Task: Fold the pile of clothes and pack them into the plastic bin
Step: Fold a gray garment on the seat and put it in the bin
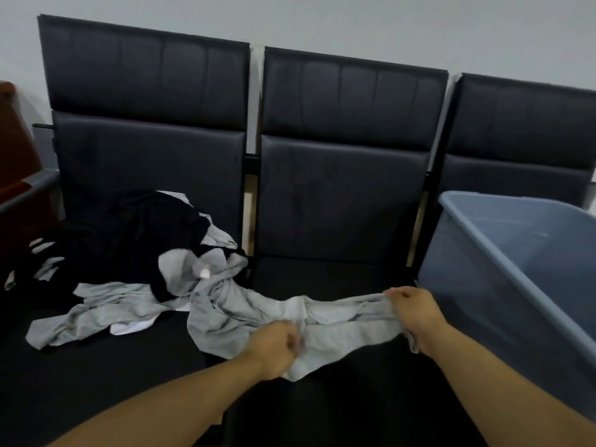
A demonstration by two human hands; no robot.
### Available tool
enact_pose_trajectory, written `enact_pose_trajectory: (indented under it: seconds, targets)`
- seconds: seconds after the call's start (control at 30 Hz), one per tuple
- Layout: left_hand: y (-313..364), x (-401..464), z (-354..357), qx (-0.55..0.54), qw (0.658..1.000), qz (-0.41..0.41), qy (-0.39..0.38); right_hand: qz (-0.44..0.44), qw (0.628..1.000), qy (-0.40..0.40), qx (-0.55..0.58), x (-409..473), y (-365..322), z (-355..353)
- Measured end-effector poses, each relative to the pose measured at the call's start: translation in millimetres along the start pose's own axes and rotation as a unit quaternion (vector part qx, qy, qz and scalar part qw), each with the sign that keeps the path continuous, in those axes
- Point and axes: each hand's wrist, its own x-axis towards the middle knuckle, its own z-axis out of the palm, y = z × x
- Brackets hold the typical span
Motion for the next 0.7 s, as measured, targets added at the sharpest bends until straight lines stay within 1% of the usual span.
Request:
enact_pose_trajectory:
  seconds: [0.1, 0.17, 0.23, 0.3, 0.4, 0.47, 0.53, 0.6, 0.67, 0.7]
  targets:
    - [-18, 6, 8, -0.001, 0.994, -0.086, 0.062, -0.012, 0.998, 0.026, -0.064, 14, 17, -16]
    - [-32, 16, 16, -0.036, 0.985, -0.145, 0.089, -0.006, 0.997, 0.025, -0.079, 19, 25, -22]
    - [-39, 24, 23, -0.077, 0.978, -0.167, 0.104, -0.002, 0.997, 0.025, -0.077, 24, 33, -23]
    - [-27, 20, 24, -0.095, 0.979, -0.159, 0.081, 0.009, 0.996, 0.026, -0.081, 29, 40, -23]
    - [-16, 15, 29, -0.059, 0.984, -0.15, 0.073, 0.007, 0.98, 0.023, -0.198, 30, 47, -28]
    - [-15, 17, 32, -0.074, 0.981, -0.153, 0.099, 0.012, 0.959, 0.015, -0.282, 28, 51, -34]
    - [-13, 18, 30, -0.119, 0.974, -0.154, 0.12, 0.017, 0.937, 0.001, -0.35, 24, 53, -39]
    - [-13, 20, 24, -0.167, 0.967, -0.131, 0.143, 0.032, 0.921, -0.023, -0.387, 18, 51, -44]
    - [-12, 19, 14, -0.228, 0.952, -0.126, 0.159, 0.046, 0.914, -0.057, -0.399, 15, 47, -47]
    - [-11, 18, 10, -0.256, 0.943, -0.13, 0.167, 0.061, 0.918, -0.068, -0.386, 15, 45, -48]
